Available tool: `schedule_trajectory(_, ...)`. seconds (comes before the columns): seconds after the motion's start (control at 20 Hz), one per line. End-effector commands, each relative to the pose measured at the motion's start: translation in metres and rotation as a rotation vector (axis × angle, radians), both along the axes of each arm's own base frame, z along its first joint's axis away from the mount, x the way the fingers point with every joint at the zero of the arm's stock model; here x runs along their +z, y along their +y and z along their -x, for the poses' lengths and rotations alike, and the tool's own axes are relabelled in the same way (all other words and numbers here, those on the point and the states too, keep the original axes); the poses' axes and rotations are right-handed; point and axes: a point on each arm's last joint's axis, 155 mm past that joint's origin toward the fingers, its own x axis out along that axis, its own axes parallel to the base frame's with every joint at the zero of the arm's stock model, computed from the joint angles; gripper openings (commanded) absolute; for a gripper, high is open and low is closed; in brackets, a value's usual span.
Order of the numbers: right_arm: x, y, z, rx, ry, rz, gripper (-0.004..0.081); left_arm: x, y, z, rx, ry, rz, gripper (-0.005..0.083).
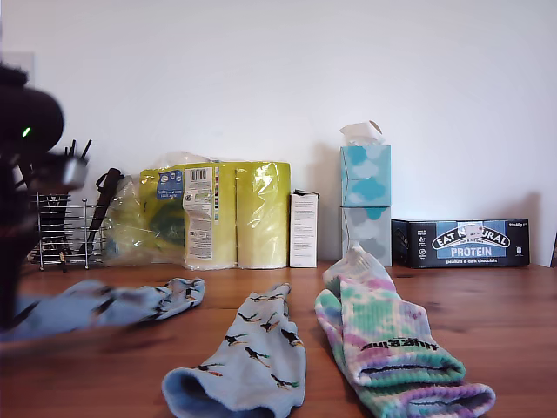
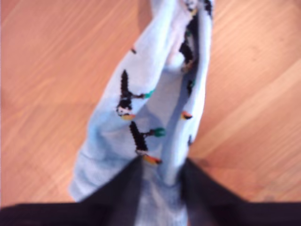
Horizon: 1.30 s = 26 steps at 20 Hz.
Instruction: Pair up the socks based on colour and pattern, by placing each sock on top of its pair
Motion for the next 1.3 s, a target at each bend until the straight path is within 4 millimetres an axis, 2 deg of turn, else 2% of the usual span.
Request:
schedule_trajectory(0.0, -0.005, 0.001, -0.002, 0.000, 0.002, 0.006, -0.0013, 0.017, -0.033, -0.002, 0.013, 0.030, 0.121, -0.0021)
schedule_trajectory(0.1, -0.004, 0.001, -0.002, 0.000, -0.002, 0.003, -0.0013, 0.044, -0.075, -0.006, -0.029, 0.013, 0.253, -0.0021)
schedule_trajectory(0.2, -0.003, 0.002, -0.002, 0.000, -0.006, 0.000, -0.0013, 0.068, -0.109, -0.019, -0.046, -0.044, 0.351, -0.0021)
schedule_trajectory(0.45, -0.002, 0.002, -0.003, -0.002, -0.008, -0.008, -0.0013, 0.122, -0.168, -0.058, -0.042, -0.237, 0.527, -0.0021)
schedule_trajectory(0.55, -0.002, 0.002, -0.003, -0.004, -0.004, -0.009, -0.0013, 0.124, -0.176, -0.057, -0.064, -0.252, 0.537, -0.0021)
schedule_trajectory(0.65, -0.002, 0.002, -0.003, -0.006, 0.001, -0.013, -0.0013, 0.115, -0.173, -0.052, -0.059, -0.233, 0.494, -0.0021)
schedule_trajectory(0.7, -0.002, 0.003, -0.003, -0.005, 0.002, -0.015, -0.0013, 0.113, -0.170, -0.056, -0.063, -0.254, 0.469, -0.0021)
schedule_trajectory(0.9, -0.002, 0.003, -0.003, -0.009, 0.008, -0.021, -0.0013, 0.135, -0.178, -0.090, -0.061, -0.420, 0.516, -0.0021)
schedule_trajectory(1.25, -0.002, 0.003, -0.002, -0.014, 0.016, -0.028, -0.0013, 0.144, -0.177, -0.124, -0.031, -0.571, 0.495, -0.0021)
